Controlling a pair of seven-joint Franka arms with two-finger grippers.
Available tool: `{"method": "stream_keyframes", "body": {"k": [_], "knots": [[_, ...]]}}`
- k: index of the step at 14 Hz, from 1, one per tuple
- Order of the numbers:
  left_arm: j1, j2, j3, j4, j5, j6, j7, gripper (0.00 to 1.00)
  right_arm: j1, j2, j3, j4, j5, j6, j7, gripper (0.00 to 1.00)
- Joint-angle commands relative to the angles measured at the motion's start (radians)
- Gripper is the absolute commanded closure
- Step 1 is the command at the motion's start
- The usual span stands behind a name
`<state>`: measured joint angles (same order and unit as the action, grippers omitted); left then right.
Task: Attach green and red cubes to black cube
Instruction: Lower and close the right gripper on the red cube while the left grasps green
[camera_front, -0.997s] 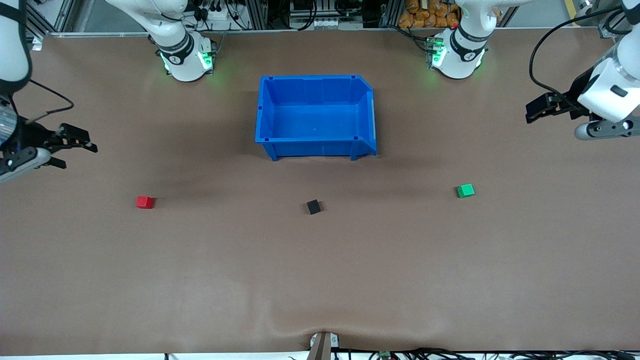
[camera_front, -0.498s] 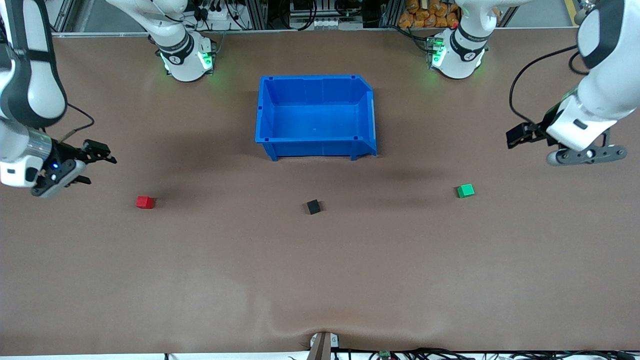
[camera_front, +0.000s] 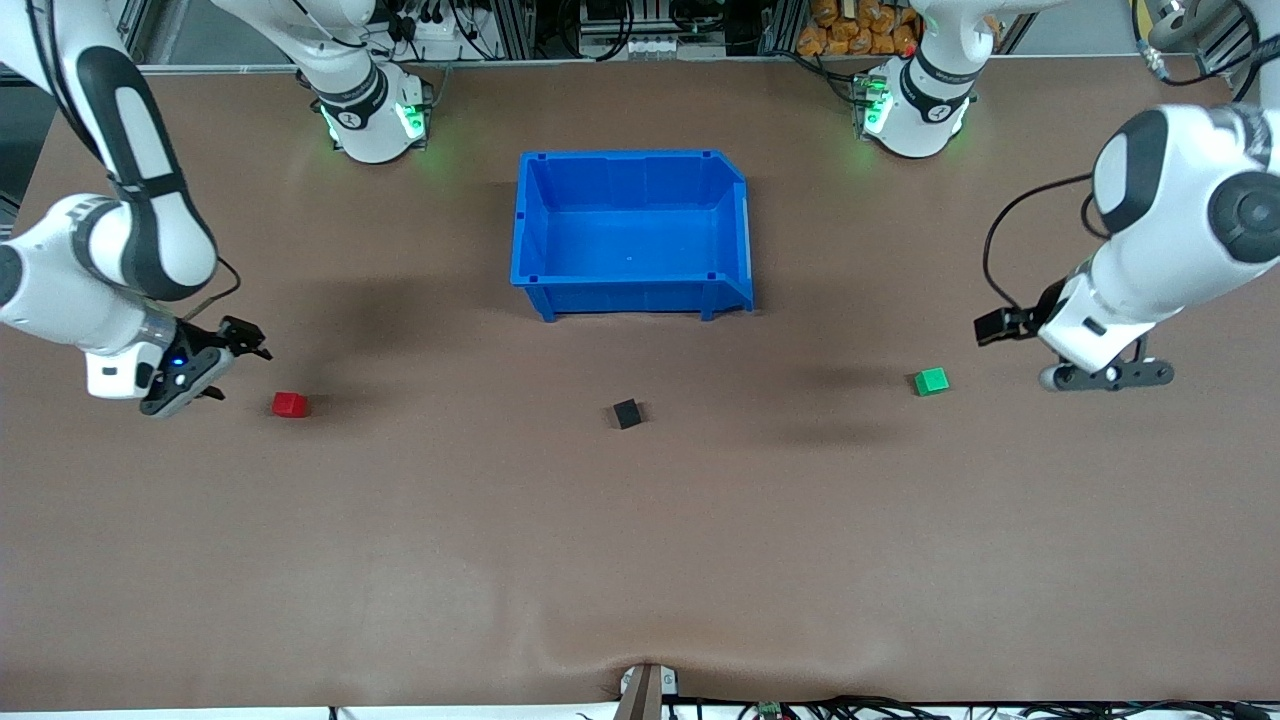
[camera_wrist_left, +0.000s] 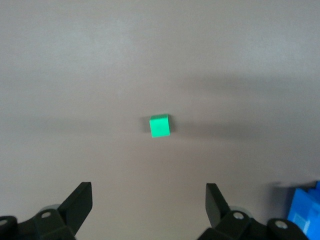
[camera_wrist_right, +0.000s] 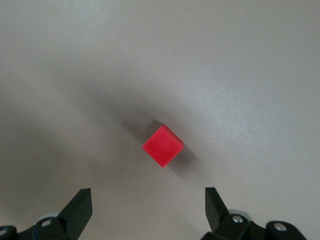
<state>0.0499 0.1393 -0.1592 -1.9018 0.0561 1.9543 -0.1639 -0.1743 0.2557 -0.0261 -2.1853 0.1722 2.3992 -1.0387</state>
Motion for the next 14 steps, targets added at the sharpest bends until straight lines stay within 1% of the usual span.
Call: {"method": "stream_keyframes", "body": {"k": [1, 3, 4, 7, 9, 10, 13, 14], "knots": [[-0.004, 0.034, -0.005, 0.004, 0.013, 0.052, -0.038, 0.0, 0.01, 0.034, 0.0, -0.001, -0.003, 0.049, 0.089, 0.0], [-0.016, 0.065, -0.006, -0.002, 0.021, 0.087, -0.042, 0.0, 0.016, 0.074, -0.002, 0.012, -0.003, 0.093, 0.165, 0.0], [-0.016, 0.072, -0.005, -0.013, 0.021, 0.103, -0.052, 0.0, 0.018, 0.107, -0.002, 0.039, -0.005, 0.101, 0.211, 0.0], [-0.015, 0.108, -0.005, -0.031, 0.021, 0.146, -0.159, 0.0, 0.018, 0.178, -0.002, 0.107, -0.005, 0.098, 0.429, 0.0], [-0.021, 0.121, -0.006, -0.033, 0.024, 0.167, -0.267, 0.0, 0.03, 0.201, -0.002, 0.12, -0.005, 0.1, 0.561, 0.0], [-0.03, 0.134, -0.006, -0.034, 0.024, 0.173, -0.29, 0.0, 0.033, 0.215, -0.002, 0.131, -0.005, 0.1, 0.618, 0.0], [-0.038, 0.174, -0.005, -0.055, 0.025, 0.237, -0.292, 0.0, 0.052, 0.224, -0.005, 0.13, -0.014, 0.089, 0.814, 0.0], [-0.036, 0.178, -0.003, -0.084, 0.031, 0.283, -0.29, 0.0, 0.059, 0.224, -0.009, 0.125, -0.043, 0.087, 0.88, 0.0]]}}
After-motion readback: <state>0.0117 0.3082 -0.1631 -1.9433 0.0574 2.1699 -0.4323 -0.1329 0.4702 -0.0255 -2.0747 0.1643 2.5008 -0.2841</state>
